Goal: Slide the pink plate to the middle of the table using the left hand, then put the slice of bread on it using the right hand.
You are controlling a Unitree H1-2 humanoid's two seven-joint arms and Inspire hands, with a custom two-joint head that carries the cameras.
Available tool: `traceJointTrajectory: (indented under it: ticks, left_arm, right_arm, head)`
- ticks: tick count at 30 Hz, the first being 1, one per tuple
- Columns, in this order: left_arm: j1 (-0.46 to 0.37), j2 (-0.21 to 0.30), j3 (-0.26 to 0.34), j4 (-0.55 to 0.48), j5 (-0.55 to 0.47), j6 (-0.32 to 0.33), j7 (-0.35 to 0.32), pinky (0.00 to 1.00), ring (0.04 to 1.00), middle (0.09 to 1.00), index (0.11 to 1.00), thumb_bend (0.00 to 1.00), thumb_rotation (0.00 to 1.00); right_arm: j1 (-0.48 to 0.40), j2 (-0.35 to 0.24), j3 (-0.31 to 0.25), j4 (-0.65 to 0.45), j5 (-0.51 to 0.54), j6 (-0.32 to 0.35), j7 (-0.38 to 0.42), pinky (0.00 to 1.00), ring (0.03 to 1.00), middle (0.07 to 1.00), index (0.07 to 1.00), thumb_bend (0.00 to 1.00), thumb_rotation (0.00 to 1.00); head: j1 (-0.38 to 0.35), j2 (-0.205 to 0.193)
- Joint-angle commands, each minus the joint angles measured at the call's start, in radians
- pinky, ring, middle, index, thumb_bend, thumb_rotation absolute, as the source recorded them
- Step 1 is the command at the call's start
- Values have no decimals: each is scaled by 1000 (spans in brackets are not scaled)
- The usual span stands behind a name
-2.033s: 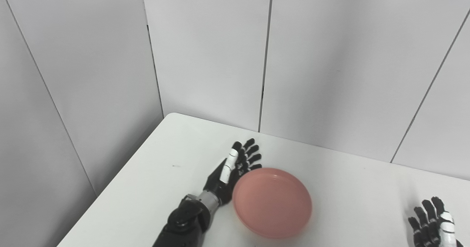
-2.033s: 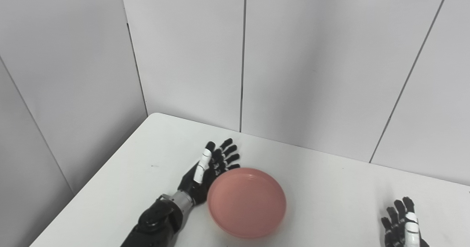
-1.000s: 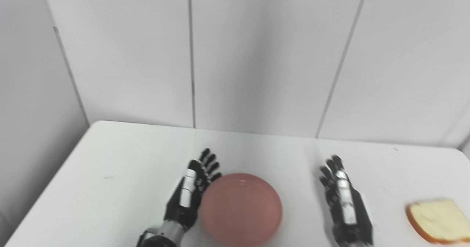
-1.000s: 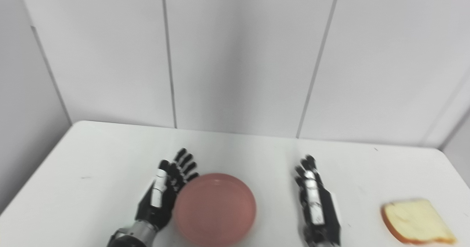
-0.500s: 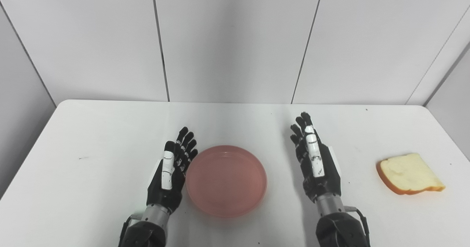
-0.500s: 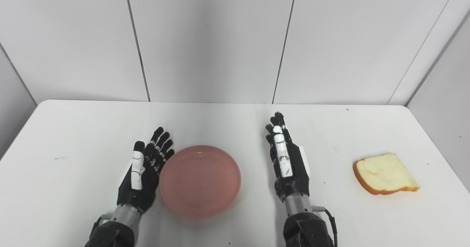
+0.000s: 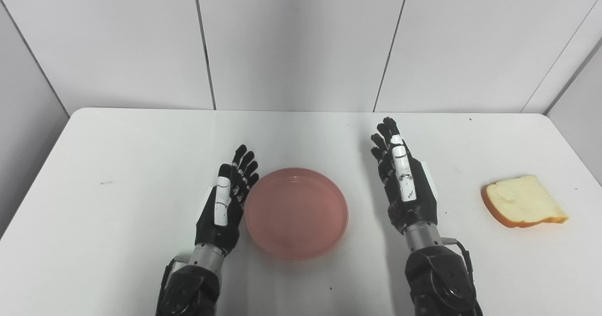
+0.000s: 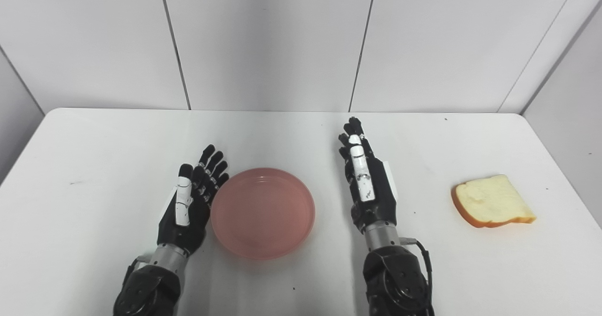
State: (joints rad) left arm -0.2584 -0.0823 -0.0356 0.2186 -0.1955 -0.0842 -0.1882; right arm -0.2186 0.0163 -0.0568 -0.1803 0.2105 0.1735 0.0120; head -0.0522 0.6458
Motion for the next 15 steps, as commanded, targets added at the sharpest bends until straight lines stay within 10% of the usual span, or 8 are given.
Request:
traceJointTrajectory:
  ticks: [1,15]
  left_arm:
    - [-5,-9,-1,-12,13,-29,11,1000,999,1000,964,730,1000]
    - [-12,-2,-1,-6,19,-20,22,1000,996,1000,961,722,1000]
  right_arm:
    - [-33,-16,1,-34,8,0,18,988,952,957,952,636,838]
    - [-45,-74,14,-40,15,5,47,973,924,920,916,624,804]
  head:
    - [3,1]
    - [10,-3]
